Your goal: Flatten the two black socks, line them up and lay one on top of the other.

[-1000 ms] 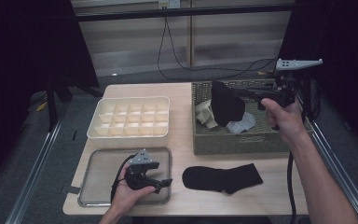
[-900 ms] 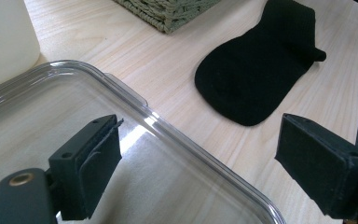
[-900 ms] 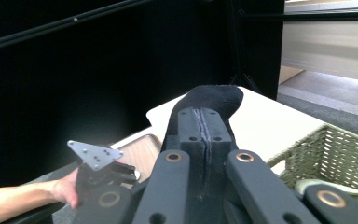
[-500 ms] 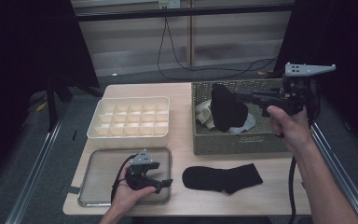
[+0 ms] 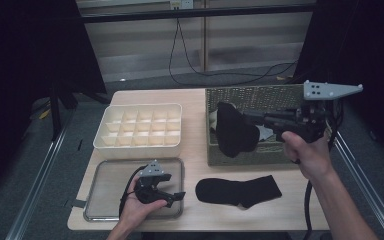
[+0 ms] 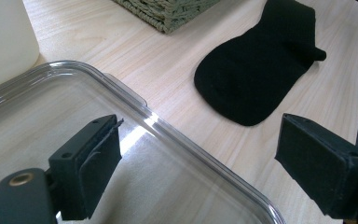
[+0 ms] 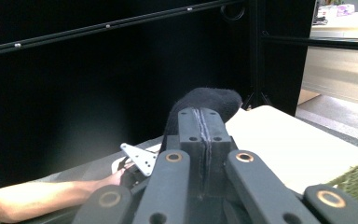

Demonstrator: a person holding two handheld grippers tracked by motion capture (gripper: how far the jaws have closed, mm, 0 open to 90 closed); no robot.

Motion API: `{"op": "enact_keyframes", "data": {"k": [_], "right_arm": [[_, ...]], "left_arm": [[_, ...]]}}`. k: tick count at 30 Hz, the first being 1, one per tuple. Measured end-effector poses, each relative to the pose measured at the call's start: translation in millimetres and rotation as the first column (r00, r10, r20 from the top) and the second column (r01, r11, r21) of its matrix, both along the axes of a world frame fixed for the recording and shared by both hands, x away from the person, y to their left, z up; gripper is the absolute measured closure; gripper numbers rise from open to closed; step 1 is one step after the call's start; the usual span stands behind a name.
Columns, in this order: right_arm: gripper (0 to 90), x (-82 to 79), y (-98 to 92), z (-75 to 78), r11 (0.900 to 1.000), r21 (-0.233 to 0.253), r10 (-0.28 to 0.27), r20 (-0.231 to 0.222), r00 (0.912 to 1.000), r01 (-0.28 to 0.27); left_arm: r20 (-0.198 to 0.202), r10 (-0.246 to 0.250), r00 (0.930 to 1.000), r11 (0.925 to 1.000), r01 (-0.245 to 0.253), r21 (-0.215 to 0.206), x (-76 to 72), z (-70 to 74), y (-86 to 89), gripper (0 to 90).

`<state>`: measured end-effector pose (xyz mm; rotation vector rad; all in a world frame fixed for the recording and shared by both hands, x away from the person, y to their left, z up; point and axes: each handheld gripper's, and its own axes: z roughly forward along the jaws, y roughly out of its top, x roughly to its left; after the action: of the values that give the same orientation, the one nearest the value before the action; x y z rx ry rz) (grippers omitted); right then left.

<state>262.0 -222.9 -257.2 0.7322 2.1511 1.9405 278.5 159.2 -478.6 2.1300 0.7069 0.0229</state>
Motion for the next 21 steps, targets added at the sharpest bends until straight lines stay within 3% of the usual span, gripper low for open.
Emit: {"op": "enact_keyframes", "data": {"k": [10, 21], "right_arm": [[88.9, -18.3, 18.0, -30.9, 1.000, -0.011, 0.013, -0.060, 0.9981, -0.014], [89.0, -17.2, 27.9, -69.2, 0.999, -0.010, 0.034, -0.143, 0.9892, -0.036]], "left_arm": [[-0.002, -0.015, 0.9999, 0.9999, 0.015, 0.007, -0.9, -0.3, -2.5, 13.9], [-0.001, -0.016, 0.9999, 0.9998, 0.016, 0.010, -0.7, -0.5, -2.7, 14.0]]}}
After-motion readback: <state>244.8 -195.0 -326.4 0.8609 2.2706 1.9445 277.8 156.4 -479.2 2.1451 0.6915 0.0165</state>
